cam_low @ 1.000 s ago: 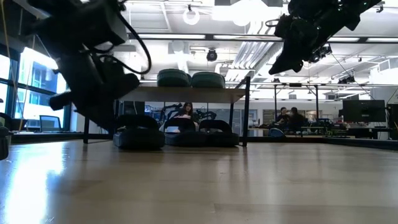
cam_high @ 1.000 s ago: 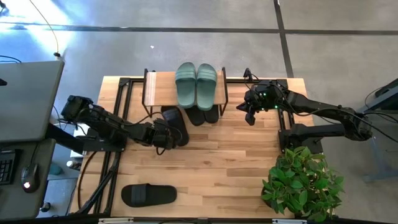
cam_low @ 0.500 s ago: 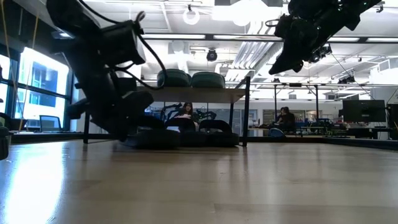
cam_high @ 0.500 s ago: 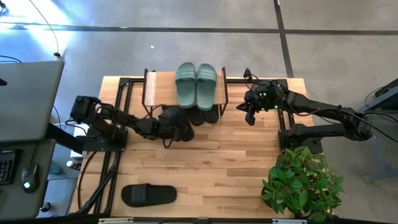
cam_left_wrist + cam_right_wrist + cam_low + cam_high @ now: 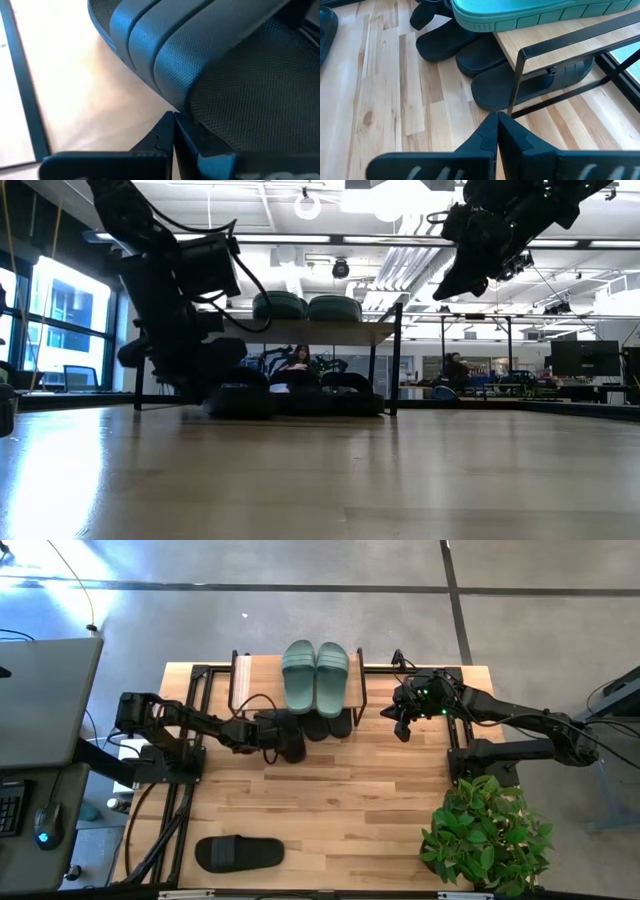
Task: Pick and place slides into the shelf
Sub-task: Put the black slide under the shelf
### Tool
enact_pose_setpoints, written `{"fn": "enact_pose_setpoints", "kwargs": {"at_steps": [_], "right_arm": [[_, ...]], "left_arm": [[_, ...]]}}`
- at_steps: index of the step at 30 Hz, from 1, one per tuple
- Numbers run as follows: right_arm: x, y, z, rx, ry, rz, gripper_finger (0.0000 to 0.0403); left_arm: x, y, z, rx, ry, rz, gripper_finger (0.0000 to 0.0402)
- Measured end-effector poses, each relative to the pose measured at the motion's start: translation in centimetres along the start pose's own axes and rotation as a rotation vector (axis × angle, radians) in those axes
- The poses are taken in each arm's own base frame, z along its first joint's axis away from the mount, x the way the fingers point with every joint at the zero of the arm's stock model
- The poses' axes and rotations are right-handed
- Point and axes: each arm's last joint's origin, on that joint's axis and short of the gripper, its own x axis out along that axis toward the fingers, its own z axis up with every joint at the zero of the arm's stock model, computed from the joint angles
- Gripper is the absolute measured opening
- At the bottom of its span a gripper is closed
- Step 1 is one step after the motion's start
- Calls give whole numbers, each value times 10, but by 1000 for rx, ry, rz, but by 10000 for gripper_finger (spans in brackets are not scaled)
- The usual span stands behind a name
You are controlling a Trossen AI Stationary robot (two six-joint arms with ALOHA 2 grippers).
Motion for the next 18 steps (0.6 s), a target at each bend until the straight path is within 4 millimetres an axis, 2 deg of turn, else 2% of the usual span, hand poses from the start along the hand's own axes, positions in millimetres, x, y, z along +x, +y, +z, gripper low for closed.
{"fn": "enact_pose_setpoints", "kwargs": {"at_steps": [18], "right_arm": [[0,0,0,-7,0,1,0]], "left_arm": [[1,-1,7,178,-103,37,0]]}}
